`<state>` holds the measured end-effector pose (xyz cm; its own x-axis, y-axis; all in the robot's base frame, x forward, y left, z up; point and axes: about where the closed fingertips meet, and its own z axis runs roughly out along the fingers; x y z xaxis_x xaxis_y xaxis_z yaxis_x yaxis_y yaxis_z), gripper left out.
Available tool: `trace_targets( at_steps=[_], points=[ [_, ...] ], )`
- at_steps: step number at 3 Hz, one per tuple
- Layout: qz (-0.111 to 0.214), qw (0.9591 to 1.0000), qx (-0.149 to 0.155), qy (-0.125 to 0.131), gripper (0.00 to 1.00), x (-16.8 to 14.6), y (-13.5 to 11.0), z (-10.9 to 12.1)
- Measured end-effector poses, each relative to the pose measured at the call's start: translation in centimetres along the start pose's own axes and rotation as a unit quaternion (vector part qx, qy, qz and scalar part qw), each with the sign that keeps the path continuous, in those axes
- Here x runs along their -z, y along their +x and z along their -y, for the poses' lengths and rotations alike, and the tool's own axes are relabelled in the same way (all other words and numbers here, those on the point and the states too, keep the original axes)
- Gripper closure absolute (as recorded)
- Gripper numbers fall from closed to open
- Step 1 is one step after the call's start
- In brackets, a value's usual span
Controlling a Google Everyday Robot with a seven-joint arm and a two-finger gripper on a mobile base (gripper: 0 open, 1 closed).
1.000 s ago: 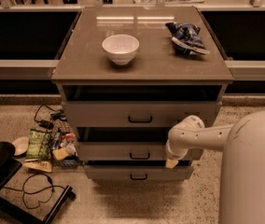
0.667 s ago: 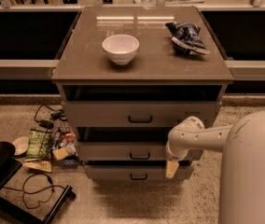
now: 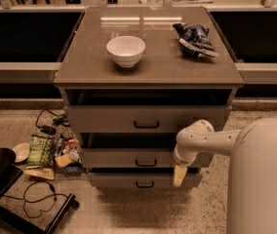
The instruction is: Open middle drawer
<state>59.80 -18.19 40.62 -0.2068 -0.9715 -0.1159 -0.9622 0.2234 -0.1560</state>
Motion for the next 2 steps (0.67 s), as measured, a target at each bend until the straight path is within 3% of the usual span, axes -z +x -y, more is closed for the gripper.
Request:
trace_targets(
  at_steps=[1,2],
  points=[
    [-0.001,0.9999,-0.006,-0.016,0.0,-0.8,0.1,0.4],
    [-0.02,0.9993,-0.02,-0.025,0.19,0.5,0.5,-0.6]
  ],
)
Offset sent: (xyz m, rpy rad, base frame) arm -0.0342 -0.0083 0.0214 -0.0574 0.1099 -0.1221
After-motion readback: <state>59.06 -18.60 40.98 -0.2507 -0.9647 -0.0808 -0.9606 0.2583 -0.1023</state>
